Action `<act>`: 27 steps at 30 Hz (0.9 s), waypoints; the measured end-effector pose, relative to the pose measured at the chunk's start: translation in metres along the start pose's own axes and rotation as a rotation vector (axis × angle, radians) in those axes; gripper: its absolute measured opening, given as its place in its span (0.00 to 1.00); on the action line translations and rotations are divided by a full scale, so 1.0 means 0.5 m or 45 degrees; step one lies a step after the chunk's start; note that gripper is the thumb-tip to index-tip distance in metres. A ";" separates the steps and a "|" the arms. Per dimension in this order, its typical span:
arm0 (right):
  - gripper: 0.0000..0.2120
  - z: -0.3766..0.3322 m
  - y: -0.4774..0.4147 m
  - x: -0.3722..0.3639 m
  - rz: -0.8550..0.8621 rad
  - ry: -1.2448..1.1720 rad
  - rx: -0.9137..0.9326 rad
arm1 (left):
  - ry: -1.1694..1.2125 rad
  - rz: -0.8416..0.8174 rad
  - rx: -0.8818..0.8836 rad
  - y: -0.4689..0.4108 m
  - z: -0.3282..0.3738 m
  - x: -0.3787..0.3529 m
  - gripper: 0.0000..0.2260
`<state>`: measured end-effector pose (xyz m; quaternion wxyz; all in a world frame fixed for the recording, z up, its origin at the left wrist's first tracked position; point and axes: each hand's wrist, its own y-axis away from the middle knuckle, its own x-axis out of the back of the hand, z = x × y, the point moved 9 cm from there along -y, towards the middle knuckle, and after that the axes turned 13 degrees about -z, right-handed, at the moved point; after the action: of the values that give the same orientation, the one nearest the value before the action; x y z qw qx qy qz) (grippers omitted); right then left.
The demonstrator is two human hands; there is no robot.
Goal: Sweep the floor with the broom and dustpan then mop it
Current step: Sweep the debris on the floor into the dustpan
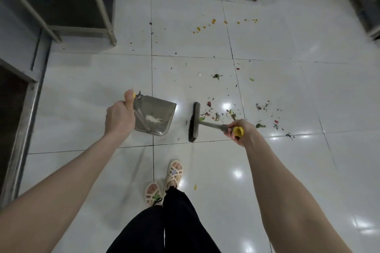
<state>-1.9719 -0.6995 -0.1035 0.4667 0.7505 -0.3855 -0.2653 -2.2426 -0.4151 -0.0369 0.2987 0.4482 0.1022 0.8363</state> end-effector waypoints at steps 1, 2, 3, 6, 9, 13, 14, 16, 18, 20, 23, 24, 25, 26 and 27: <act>0.04 -0.007 -0.002 0.013 0.007 -0.024 0.020 | 0.002 -0.005 -0.001 -0.003 0.010 -0.006 0.29; 0.04 -0.015 -0.003 0.023 -0.007 -0.047 0.027 | 0.006 -0.007 -0.004 -0.006 0.021 -0.013 0.29; 0.04 -0.024 -0.005 0.033 -0.025 -0.063 0.027 | 0.003 -0.014 -0.010 -0.011 0.032 -0.020 0.30; 0.09 -0.057 0.000 0.059 -0.064 -0.076 0.034 | -0.039 -0.048 -0.056 -0.030 0.070 -0.035 0.27; 0.10 -0.087 0.005 0.056 -0.168 -0.106 -0.016 | -0.005 -0.039 -0.036 -0.045 0.097 -0.029 0.30; 0.05 -0.110 -0.006 0.021 -0.289 -0.124 -0.124 | 0.024 0.005 -0.016 -0.058 0.128 -0.004 0.33; 0.04 -0.111 -0.008 0.007 -0.318 -0.127 -0.142 | 0.028 0.006 -0.018 -0.059 0.131 0.001 0.33; 0.04 -0.104 -0.007 -0.014 -0.342 -0.121 -0.169 | 0.031 0.010 -0.028 -0.056 0.133 0.010 0.32; 0.05 -0.095 -0.004 -0.027 -0.351 -0.132 -0.184 | 0.026 0.022 -0.021 -0.050 0.127 0.020 0.33; 0.05 -0.084 -0.004 -0.039 -0.370 -0.142 -0.194 | 0.021 0.032 -0.008 -0.043 0.116 0.031 0.34; 0.03 -0.047 -0.005 -0.063 -0.404 -0.129 -0.243 | 0.008 0.032 0.006 -0.024 0.088 0.044 0.33; 0.03 -0.032 -0.006 -0.073 -0.416 -0.121 -0.253 | 0.010 0.036 0.008 -0.016 0.079 0.049 0.32; 0.04 -0.017 -0.006 -0.084 -0.429 -0.111 -0.261 | 0.010 0.037 0.010 -0.008 0.070 0.052 0.32; 0.04 -0.004 -0.006 -0.093 -0.432 -0.099 -0.265 | 0.015 0.042 0.012 0.000 0.063 0.054 0.31; 0.03 0.013 -0.006 -0.102 -0.431 -0.082 -0.272 | 0.025 0.039 0.022 0.009 0.051 0.055 0.31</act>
<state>-2.0045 -0.6599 -0.1069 0.4797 0.7420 -0.2382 -0.4032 -2.2353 -0.4049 -0.0011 0.2810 0.4440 0.1054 0.8443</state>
